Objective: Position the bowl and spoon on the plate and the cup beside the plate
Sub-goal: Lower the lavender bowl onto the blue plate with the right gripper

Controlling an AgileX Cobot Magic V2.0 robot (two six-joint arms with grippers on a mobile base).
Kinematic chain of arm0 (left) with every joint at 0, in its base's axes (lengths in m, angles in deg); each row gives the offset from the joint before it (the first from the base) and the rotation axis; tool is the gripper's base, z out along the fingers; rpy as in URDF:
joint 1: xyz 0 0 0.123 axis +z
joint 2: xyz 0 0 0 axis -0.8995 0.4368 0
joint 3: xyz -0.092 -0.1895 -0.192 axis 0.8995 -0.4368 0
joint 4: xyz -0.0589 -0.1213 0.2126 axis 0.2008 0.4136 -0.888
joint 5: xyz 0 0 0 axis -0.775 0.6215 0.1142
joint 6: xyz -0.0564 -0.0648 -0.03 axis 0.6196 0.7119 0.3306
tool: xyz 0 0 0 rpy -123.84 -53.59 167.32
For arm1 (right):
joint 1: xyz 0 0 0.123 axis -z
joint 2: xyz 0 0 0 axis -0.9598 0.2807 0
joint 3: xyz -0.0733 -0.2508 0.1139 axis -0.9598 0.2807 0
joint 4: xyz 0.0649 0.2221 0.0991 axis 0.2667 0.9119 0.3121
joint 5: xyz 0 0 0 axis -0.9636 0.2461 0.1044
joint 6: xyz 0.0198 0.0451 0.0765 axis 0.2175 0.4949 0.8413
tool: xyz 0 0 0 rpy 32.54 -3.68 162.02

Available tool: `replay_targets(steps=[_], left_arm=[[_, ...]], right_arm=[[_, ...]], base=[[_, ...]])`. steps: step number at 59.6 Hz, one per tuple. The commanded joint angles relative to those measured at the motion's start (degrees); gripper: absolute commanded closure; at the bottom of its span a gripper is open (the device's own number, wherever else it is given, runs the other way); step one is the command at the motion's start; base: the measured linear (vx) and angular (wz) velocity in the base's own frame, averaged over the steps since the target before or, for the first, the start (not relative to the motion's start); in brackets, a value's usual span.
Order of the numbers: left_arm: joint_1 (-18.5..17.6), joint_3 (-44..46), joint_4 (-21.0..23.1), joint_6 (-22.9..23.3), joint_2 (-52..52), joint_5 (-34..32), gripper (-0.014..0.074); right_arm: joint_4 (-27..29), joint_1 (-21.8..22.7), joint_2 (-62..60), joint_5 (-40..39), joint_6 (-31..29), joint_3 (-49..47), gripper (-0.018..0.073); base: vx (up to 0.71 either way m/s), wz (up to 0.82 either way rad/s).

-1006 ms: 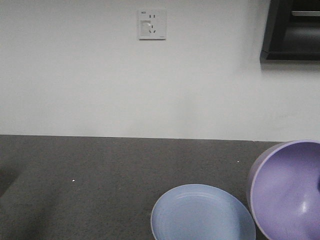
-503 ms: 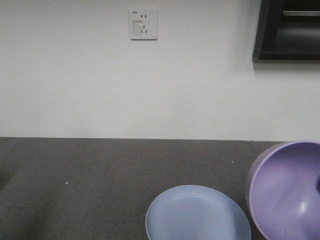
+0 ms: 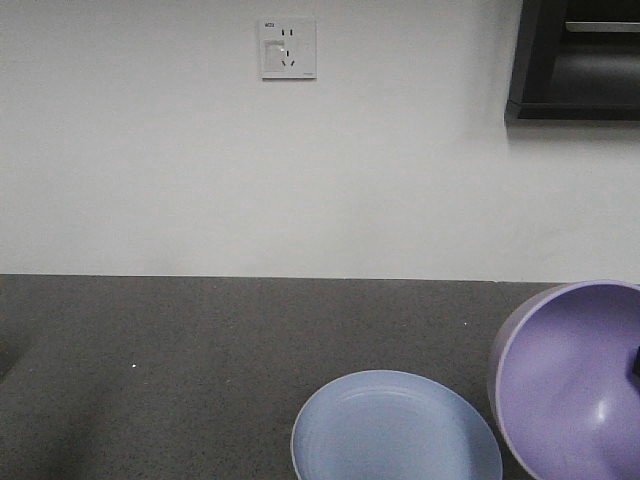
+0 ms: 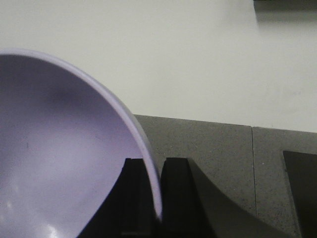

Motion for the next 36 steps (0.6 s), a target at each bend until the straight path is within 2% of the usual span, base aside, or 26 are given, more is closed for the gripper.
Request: replay_targets(steps=[1, 17, 23, 27, 30, 36], left_arm=[[-0.4, 1.5, 1.2, -0.1, -0.2, -4.8, 0.0596], [-0.4, 1.5, 2.2, 0.4, -0.2, -4.4, 0.0596], [-0.4, 1.5, 3.1, 0.4, -0.2, -3.9, 0.0596], [-0.4, 1.5, 5.4, 0.4, -0.2, -3.8, 0.0596], [-0.4, 1.8, 7.4, 0.4, 0.3, -3.6, 0.0596], [-0.4, 3.9, 8.2, 0.4, 2.5, -3.1, 0.0596]], right_arm=[[4.8, 0.2, 1.6, -0.9, 0.1, -1.8, 0.0571], [13.7, 0.2, 4.8, 2.4, 0.0, -1.8, 0.0571], [14.1, 0.2, 6.6, 4.2, 0.1, -1.8, 0.0571], [14.1, 0.2, 8.2, 5.9, 0.5, -2.5, 0.0571], [13.7, 0.2, 10.1, 7.1, 2.8, -3.7, 0.0571], [11.3, 0.2, 13.6, 9.0, 9.1, -8.2, 0.0571]], base=[[0.0, 0.0], [0.0, 0.0], [0.0, 0.0], [0.0, 0.0], [0.0, 0.0], [0.0, 0.0]])
